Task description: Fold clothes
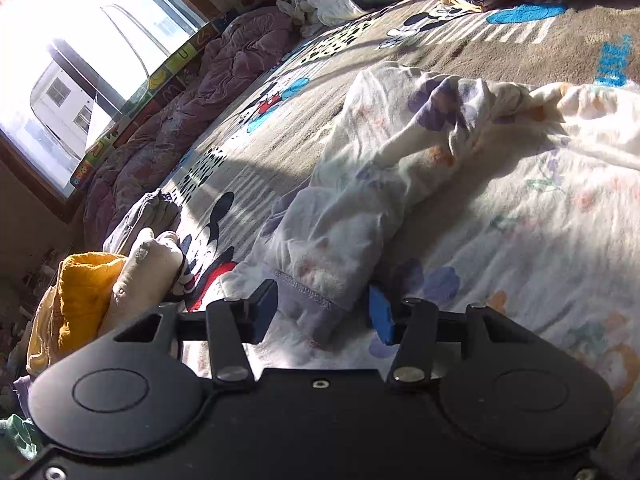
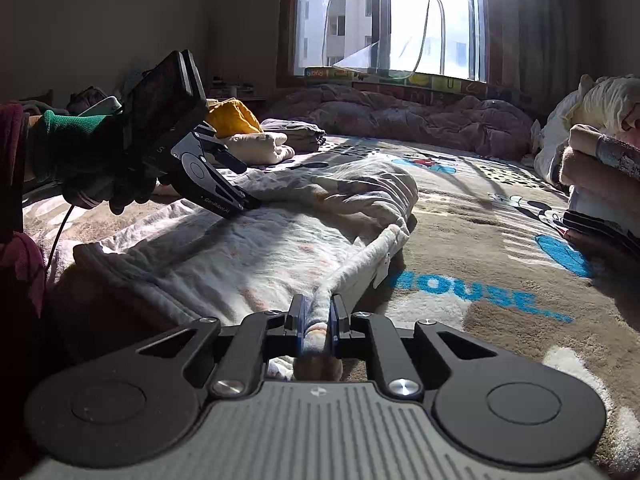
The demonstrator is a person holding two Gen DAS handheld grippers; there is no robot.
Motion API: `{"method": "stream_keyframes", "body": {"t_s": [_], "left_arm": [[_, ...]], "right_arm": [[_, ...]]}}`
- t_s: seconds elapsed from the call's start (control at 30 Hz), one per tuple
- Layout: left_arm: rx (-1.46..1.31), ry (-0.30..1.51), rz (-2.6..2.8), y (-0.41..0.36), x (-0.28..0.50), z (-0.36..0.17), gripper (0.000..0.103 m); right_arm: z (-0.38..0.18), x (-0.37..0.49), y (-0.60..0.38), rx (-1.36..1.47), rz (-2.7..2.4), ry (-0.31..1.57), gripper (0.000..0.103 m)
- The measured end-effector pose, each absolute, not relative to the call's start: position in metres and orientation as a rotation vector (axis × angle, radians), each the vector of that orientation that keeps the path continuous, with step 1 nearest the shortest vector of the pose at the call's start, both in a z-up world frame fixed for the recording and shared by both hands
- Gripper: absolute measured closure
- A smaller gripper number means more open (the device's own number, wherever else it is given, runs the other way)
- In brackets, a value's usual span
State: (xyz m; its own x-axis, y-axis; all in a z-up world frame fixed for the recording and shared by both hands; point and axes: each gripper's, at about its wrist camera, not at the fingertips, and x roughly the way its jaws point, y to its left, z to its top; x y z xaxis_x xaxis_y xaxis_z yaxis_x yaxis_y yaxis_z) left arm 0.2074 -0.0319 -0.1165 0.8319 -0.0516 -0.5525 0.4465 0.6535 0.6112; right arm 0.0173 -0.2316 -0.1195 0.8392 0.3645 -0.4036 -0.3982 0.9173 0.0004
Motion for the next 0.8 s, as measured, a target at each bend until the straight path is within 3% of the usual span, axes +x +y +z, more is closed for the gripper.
{"method": "stream_keyframes", "body": {"t_s": [0.03, 0.13, 0.33, 0.8], "left_arm": [[0.815, 0.521, -0.287, -0.032, 0.209, -0.116, 0.09], [0.772, 0.47, -0.225, -0.029, 0.206, -0.099, 0.093], [0.608, 0.419, -0.135, -0.007, 0.189, -0.051, 0.094], [0.505, 0.45, -0.011, 0.01, 0.18, -0.072, 0.094]], "right_arm": [[-0.12, 0.017, -0.231, -0.091, 0.403, 0.408, 0.089], [-0.119, 0.017, -0.228, -0.112, 0.401, 0.399, 0.089], [-0.115, 0.012, -0.216, -0.192, 0.418, 0.36, 0.089], [-0.114, 0.006, -0.173, -0.36, 0.495, 0.31, 0.09]]}}
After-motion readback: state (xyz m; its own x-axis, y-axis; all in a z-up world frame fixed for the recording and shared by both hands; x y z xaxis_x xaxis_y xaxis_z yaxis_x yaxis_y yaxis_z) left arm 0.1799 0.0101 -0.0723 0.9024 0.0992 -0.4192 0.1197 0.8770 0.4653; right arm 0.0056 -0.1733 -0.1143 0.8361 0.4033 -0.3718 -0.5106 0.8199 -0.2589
